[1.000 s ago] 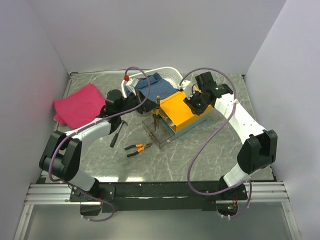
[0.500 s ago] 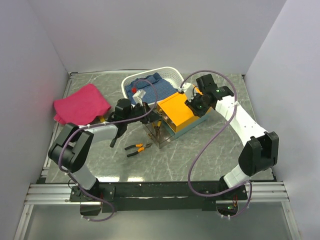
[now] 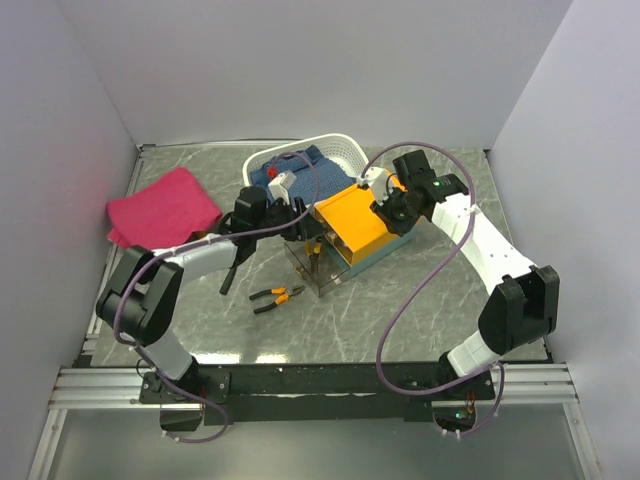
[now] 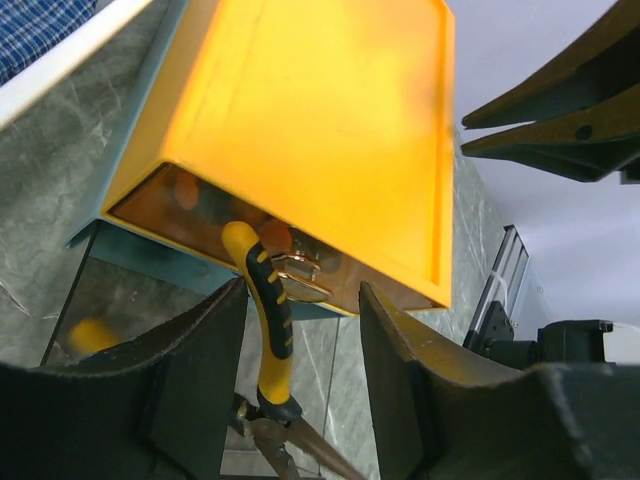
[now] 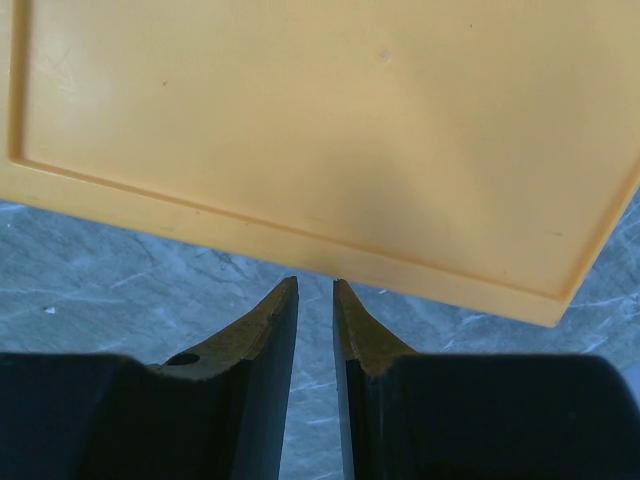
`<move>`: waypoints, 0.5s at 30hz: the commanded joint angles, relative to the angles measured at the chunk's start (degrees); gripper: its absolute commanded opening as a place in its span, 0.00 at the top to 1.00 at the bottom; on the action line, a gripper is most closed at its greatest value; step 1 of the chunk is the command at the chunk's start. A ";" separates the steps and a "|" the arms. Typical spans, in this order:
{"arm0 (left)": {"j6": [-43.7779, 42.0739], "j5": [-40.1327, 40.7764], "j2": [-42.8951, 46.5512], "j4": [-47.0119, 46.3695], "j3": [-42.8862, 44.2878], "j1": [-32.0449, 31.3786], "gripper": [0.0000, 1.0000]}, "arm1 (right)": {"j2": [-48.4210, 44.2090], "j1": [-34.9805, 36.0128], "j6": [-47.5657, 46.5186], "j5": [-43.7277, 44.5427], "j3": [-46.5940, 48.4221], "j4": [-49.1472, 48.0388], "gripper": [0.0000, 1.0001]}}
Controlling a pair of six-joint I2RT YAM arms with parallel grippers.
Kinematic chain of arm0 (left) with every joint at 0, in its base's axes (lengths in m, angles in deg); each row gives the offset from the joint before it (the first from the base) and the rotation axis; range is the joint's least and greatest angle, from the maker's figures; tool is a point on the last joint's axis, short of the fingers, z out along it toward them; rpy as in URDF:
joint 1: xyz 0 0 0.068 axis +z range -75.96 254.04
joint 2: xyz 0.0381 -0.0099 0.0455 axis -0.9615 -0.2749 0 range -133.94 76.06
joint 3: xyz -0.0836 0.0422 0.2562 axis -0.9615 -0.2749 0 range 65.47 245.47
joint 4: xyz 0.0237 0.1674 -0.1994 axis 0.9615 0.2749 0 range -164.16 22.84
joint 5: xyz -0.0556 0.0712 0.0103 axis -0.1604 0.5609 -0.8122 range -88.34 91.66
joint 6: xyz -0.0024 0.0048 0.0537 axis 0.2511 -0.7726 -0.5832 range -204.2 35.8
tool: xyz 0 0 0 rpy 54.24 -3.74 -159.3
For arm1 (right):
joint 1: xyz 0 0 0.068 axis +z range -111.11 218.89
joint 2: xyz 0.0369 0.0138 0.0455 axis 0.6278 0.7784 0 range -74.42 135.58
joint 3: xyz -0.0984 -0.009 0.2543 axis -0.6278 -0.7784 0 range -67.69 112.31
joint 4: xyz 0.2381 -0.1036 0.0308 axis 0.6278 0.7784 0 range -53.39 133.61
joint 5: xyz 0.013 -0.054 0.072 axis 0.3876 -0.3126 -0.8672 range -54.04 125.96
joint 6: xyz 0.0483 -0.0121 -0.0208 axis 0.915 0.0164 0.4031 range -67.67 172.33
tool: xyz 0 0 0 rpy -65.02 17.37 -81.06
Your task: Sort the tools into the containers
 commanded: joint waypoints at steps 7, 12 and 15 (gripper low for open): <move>-9.77 0.54 9.83 10.76 1.74 0.56 0.43 | -2.13 -0.37 -1.07 0.84 0.44 -1.37 0.71; -8.88 6.42 12.29 12.16 -1.60 0.21 0.38 | -2.22 -0.37 -1.25 0.75 -0.18 -0.93 0.72; -12.65 8.45 14.23 16.46 -1.25 0.74 0.41 | -2.22 -0.46 -1.34 0.57 -0.36 -0.67 0.71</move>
